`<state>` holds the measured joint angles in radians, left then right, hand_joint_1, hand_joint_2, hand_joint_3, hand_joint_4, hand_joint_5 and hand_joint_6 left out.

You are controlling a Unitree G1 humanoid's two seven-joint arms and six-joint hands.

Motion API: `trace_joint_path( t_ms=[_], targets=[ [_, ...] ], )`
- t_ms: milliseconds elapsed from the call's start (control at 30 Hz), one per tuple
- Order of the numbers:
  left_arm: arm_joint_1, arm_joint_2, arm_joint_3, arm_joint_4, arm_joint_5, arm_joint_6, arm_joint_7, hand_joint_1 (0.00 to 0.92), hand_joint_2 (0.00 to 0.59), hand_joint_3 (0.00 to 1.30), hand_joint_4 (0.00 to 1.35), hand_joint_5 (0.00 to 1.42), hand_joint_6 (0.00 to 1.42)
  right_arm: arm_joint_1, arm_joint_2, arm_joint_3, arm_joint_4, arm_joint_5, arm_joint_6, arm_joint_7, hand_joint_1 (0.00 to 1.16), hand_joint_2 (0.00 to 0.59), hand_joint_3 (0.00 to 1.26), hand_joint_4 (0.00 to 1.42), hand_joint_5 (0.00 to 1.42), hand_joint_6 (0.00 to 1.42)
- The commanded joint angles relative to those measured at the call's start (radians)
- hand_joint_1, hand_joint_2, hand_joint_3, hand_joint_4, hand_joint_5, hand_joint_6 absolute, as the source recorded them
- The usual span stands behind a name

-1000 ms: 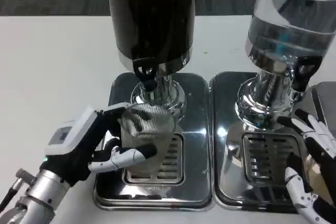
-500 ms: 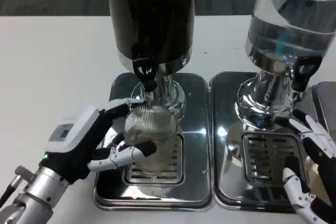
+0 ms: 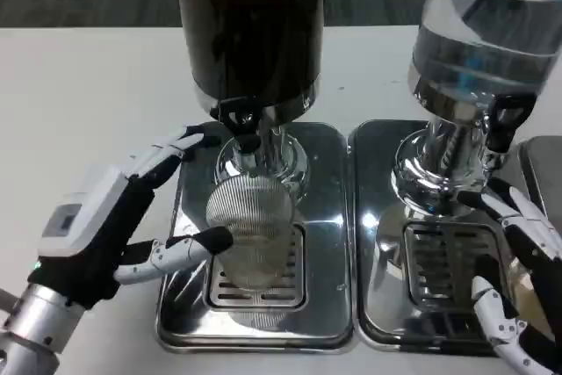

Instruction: Grasp the cup under the faucet to collect the drink, then remove the cup.

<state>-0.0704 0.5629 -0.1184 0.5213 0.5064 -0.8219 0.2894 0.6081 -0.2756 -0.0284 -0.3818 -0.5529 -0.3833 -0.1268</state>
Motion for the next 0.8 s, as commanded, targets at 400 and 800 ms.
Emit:
trace_joint_path(
  t_ms=[400,800],
  targets=[
    [0.036,0.099,0.144,-0.175,-0.755,0.007,-0.595,0.000,0.015,0.29,0.24,0.29,0.24,-0.014,0.006,0.015,0.006,0.007,-0.004,0.005,0.39,0.586,0.20,0.06,0.07,0.20],
    [-0.113,0.107,0.281,-0.271,-1.223,0.627,-1.169,0.000,0.025,0.25,0.16,0.22,0.17,-0.048,0.008,0.039,0.038,0.005,-0.008,-0.003,0.40,0.586,0.20,0.06,0.07,0.20]
  ],
)
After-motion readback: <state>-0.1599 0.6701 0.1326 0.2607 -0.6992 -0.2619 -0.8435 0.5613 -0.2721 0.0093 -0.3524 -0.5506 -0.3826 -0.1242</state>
